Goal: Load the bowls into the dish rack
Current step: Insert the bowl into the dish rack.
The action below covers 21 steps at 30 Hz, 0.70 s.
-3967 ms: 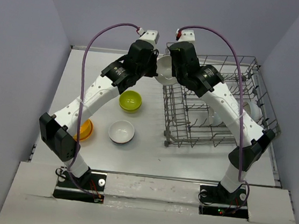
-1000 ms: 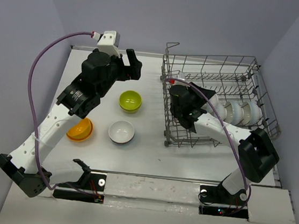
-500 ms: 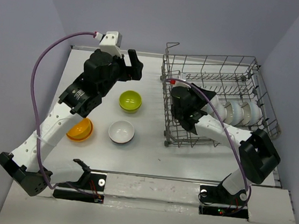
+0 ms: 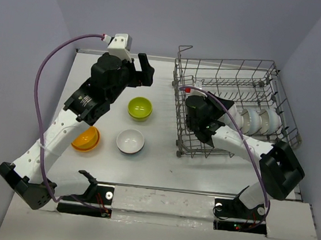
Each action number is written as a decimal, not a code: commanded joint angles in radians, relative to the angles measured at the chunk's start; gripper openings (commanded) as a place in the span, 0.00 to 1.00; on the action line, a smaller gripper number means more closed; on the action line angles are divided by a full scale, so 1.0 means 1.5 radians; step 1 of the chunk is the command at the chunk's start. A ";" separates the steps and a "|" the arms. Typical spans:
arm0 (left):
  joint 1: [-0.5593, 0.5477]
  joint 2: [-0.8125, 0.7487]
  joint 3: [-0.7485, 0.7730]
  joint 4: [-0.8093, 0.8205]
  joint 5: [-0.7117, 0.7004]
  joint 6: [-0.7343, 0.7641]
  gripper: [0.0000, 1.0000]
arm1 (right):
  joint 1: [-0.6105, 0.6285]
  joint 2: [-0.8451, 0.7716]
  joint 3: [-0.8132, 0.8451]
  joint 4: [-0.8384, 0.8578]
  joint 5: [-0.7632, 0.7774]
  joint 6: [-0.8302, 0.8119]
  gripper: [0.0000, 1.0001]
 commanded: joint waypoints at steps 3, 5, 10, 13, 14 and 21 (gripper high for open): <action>0.001 -0.002 -0.005 0.033 0.002 0.001 0.99 | 0.007 -0.004 -0.024 -0.004 0.063 0.010 0.01; 0.001 -0.003 -0.006 0.033 0.001 0.001 0.99 | 0.007 0.000 -0.021 -0.004 0.062 0.012 0.01; 0.001 -0.003 -0.007 0.033 0.001 0.002 0.99 | 0.007 0.018 -0.007 -0.004 0.061 0.010 0.01; 0.001 -0.003 -0.005 0.031 0.002 0.003 0.99 | 0.000 0.030 -0.006 -0.004 0.060 0.009 0.01; 0.001 -0.003 -0.005 0.031 0.002 0.003 0.99 | 0.000 0.031 -0.007 -0.004 0.060 0.010 0.01; 0.001 0.000 -0.005 0.033 0.006 0.003 0.99 | -0.014 0.043 0.006 -0.004 0.062 0.006 0.01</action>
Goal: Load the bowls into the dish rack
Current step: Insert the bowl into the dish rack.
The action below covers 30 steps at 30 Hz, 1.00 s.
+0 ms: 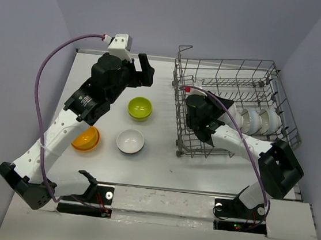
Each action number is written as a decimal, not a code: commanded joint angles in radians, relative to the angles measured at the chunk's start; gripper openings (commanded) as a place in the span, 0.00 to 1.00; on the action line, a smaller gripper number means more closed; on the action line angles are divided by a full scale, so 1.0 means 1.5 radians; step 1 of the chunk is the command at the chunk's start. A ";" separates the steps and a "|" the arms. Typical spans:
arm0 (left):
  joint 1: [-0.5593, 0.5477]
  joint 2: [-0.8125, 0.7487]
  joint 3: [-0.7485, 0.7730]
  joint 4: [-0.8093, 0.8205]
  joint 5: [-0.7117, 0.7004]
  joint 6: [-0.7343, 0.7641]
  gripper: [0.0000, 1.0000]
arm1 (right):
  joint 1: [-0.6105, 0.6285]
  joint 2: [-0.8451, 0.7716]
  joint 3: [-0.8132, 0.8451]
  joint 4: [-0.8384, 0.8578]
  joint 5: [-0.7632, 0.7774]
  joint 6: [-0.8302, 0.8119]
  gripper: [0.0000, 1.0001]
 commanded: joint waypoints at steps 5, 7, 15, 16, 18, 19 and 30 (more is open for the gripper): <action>0.001 0.007 0.001 0.032 0.010 0.002 0.99 | -0.011 0.062 0.017 -0.009 0.072 0.001 0.01; 0.001 0.008 0.001 0.032 0.011 0.003 0.99 | -0.011 0.070 0.026 -0.009 0.074 0.000 0.01; 0.001 0.007 -0.002 0.034 0.016 0.000 0.99 | -0.011 0.093 0.040 -0.009 0.076 -0.003 0.01; 0.001 0.006 -0.004 0.033 0.016 0.001 0.99 | -0.011 0.094 0.040 -0.009 0.077 -0.006 0.01; 0.001 0.005 -0.005 0.034 0.015 0.001 0.99 | -0.011 0.089 0.036 -0.009 0.082 -0.013 0.01; 0.001 0.004 -0.005 0.034 0.015 0.000 0.99 | -0.011 0.088 0.033 -0.009 0.083 -0.015 0.01; 0.001 0.009 -0.004 0.036 0.019 -0.001 0.99 | -0.011 0.089 0.002 -0.008 0.088 -0.011 0.01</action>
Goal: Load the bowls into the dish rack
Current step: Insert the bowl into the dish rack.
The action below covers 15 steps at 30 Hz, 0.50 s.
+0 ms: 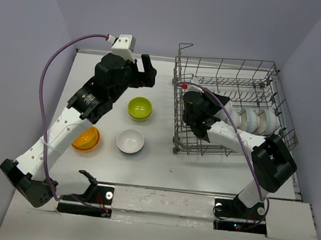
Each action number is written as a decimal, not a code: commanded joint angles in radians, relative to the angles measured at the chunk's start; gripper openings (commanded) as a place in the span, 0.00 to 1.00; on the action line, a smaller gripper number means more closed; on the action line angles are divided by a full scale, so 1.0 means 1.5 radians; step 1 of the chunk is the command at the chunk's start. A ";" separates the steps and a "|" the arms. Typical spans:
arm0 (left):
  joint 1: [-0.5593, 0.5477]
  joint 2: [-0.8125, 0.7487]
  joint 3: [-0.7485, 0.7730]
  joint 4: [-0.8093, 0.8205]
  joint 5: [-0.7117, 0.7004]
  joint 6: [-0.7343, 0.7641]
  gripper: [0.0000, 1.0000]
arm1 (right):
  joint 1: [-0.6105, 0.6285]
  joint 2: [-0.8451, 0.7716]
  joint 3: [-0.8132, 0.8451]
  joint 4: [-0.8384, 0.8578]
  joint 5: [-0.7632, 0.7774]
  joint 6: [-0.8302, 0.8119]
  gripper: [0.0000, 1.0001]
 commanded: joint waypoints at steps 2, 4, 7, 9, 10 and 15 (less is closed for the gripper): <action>0.001 -0.005 -0.005 0.036 0.004 -0.001 0.99 | -0.003 0.035 -0.040 -0.034 0.103 -0.007 0.01; 0.002 -0.004 -0.004 0.036 0.004 -0.002 0.99 | -0.003 0.038 -0.042 -0.034 0.104 -0.007 0.01; 0.001 -0.004 -0.005 0.037 0.005 -0.001 0.99 | -0.003 0.039 -0.051 -0.034 0.105 -0.007 0.01; 0.001 -0.003 -0.005 0.037 0.005 -0.001 0.99 | -0.003 0.038 -0.054 -0.034 0.105 -0.007 0.01; 0.002 -0.003 -0.006 0.038 0.005 -0.001 0.99 | -0.003 0.036 -0.056 -0.033 0.105 -0.007 0.01; 0.001 -0.003 -0.009 0.039 0.005 -0.002 0.99 | 0.003 0.024 -0.076 -0.033 0.104 -0.007 0.01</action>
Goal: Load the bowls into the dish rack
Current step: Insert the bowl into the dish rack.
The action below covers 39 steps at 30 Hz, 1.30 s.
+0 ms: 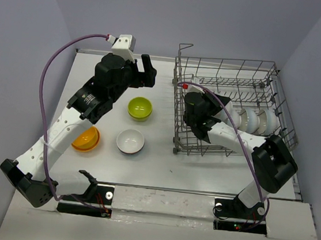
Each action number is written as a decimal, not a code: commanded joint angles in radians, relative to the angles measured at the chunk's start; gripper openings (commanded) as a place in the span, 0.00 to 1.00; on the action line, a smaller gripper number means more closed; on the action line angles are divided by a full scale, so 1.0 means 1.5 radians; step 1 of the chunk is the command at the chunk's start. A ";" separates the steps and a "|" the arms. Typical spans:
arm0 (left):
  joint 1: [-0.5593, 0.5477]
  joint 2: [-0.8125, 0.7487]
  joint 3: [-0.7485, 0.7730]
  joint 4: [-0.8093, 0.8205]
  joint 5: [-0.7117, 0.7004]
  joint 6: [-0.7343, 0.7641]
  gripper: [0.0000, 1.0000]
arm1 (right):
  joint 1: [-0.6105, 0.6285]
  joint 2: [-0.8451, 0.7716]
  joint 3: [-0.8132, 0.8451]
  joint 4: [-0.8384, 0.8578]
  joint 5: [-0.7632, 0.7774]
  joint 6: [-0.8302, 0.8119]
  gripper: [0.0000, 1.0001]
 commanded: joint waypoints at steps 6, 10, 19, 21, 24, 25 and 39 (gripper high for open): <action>0.001 -0.002 -0.008 0.039 0.006 -0.003 0.99 | 0.010 0.023 -0.075 -0.062 0.103 0.000 0.01; 0.001 -0.003 -0.005 0.038 0.005 -0.003 0.99 | 0.016 0.028 -0.072 -0.062 0.102 0.001 0.01; 0.002 -0.004 -0.006 0.037 0.003 -0.001 0.99 | 0.028 0.030 -0.070 -0.062 0.101 0.003 0.01; 0.001 -0.003 -0.005 0.037 0.004 -0.002 0.99 | 0.034 0.028 -0.072 -0.062 0.103 0.003 0.01; 0.001 -0.002 -0.002 0.035 0.004 -0.002 0.99 | 0.034 0.023 -0.070 -0.061 0.106 0.001 0.01; 0.002 -0.001 0.000 0.036 0.005 -0.002 0.99 | 0.041 0.022 -0.066 -0.062 0.107 0.000 0.01; 0.001 0.018 0.027 0.020 0.018 -0.002 0.99 | 0.054 -0.026 -0.059 -0.065 0.104 0.008 0.01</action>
